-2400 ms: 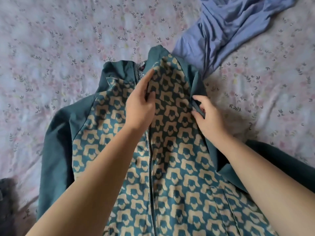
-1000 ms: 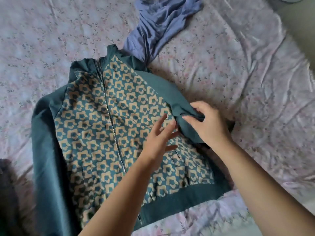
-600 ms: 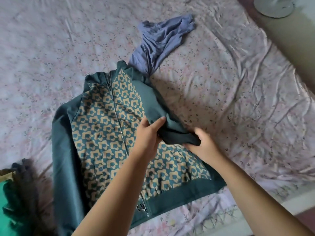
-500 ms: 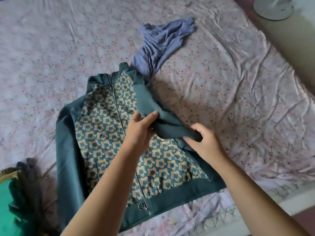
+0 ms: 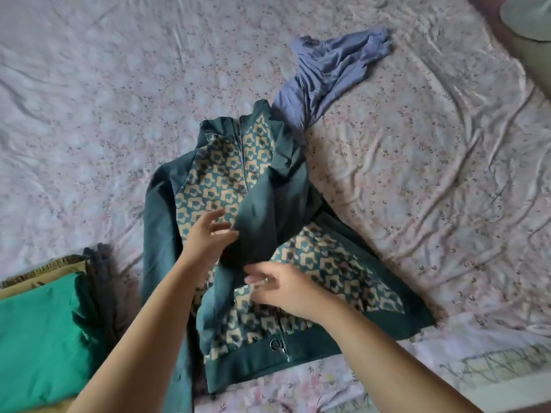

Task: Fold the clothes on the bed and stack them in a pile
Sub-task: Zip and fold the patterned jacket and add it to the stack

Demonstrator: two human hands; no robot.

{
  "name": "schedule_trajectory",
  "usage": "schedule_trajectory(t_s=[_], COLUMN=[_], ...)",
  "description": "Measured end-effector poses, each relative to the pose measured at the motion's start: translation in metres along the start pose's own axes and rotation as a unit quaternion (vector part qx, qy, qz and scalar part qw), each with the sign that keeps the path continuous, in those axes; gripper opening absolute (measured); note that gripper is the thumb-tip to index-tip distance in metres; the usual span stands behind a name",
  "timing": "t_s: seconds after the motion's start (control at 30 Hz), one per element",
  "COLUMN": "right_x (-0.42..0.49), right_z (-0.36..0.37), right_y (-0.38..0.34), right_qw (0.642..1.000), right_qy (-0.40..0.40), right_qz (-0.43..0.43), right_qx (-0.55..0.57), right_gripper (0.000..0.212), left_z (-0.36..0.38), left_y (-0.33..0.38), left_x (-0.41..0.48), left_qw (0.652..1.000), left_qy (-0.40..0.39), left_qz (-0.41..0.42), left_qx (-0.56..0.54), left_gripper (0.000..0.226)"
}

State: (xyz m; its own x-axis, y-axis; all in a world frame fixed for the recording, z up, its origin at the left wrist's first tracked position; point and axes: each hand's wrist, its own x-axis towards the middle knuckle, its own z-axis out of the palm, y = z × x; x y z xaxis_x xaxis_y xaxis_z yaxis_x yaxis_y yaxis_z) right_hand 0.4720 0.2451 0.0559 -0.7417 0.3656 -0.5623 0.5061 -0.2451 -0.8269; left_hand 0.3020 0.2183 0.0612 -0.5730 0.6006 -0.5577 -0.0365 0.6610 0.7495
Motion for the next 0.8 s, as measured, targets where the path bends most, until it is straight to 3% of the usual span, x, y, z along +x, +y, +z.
schedule_trajectory(t_s=[0.03,0.1,0.2,0.27,0.4,0.53,0.63,0.7,0.8], right_x=[0.001,0.004,0.010,0.020,0.049,0.077,0.087,0.086,0.083], right_z=[-0.006,-0.026,-0.067,-0.092,-0.123,-0.136,-0.140,-0.149,-0.172], right_y=[0.008,0.027,0.053,0.067,0.089,0.111,0.128,0.132,0.136], right_qw=[0.999,0.989,0.951,0.928,0.897,0.903,0.893,0.897,0.909], right_qy=[0.011,0.104,0.254,0.298,0.319,0.285,0.303,0.335,0.371], right_qz=[0.007,0.012,0.008,0.015,0.051,0.094,0.068,0.035,0.027], right_qx=[-0.033,-0.104,-0.179,-0.224,-0.301,-0.306,-0.325,-0.285,-0.188], right_gripper=[0.043,0.033,0.029,0.035,0.046,0.058,0.040,0.020,0.009], left_z=[-0.004,-0.008,0.006,0.024,0.060,0.085,0.098,0.106,0.116], left_y=[-0.012,-0.031,-0.042,-0.043,-0.041,-0.034,-0.025,-0.016,-0.001], left_x=[0.005,0.012,0.023,0.036,0.076,0.118,0.146,0.162,0.179], left_qw=[0.996,0.977,0.968,0.961,0.948,0.925,0.912,0.930,0.945], left_qy=[0.047,0.097,0.085,0.063,0.057,0.080,0.097,0.089,0.071], left_qz=[0.001,0.006,0.035,0.065,0.104,0.154,0.166,0.113,0.054], left_qx=[0.078,0.188,0.233,0.260,0.297,0.338,0.361,0.340,0.315], left_gripper=[0.046,0.042,0.038,0.041,0.049,0.059,0.071,0.076,0.049])
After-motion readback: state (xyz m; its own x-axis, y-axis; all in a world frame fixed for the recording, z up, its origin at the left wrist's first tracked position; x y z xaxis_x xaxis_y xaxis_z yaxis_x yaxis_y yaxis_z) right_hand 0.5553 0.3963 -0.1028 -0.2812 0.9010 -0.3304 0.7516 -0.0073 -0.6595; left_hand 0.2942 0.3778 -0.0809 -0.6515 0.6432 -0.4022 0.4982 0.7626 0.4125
